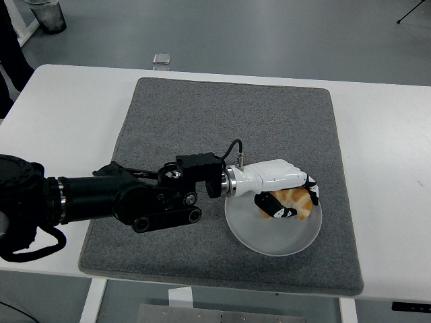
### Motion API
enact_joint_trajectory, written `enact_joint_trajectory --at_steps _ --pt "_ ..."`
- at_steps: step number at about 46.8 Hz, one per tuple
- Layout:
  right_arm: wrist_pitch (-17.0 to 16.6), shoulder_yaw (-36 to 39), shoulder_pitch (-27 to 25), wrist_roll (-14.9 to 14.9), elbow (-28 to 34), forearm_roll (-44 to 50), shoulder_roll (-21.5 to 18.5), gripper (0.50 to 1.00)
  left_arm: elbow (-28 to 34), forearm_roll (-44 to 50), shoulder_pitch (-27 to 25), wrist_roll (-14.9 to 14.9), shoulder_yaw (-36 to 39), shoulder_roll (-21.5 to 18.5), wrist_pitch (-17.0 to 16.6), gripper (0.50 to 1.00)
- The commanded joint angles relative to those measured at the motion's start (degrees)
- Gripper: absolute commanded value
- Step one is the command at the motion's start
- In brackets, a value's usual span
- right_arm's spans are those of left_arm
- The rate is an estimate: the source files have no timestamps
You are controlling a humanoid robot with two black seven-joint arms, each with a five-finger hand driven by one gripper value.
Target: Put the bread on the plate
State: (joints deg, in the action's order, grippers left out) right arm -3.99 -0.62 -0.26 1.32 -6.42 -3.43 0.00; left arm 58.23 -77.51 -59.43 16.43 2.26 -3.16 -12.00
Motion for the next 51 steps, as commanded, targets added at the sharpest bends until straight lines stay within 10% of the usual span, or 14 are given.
enact_joint_trajectory --at_steps 1,26,51 --pt "-0.06 0.00 0.00 0.00 0.00 0.00 0.00 0.952 0.04 -0.01 0.54 0.01 0.02 0.00 0.04 0.752" --pt "0.03 0.00 0.00 0.00 0.00 0.00 0.00 0.952 3.81 3.68 0.98 -0.08 -1.03 -2.20 -0.04 0.926" --pt "0.03 0.00 0.00 0.00 0.00 0.00 0.00 0.954 10.76 11.58 0.54 -0.34 -4.98 -10.37 1.36 0.958"
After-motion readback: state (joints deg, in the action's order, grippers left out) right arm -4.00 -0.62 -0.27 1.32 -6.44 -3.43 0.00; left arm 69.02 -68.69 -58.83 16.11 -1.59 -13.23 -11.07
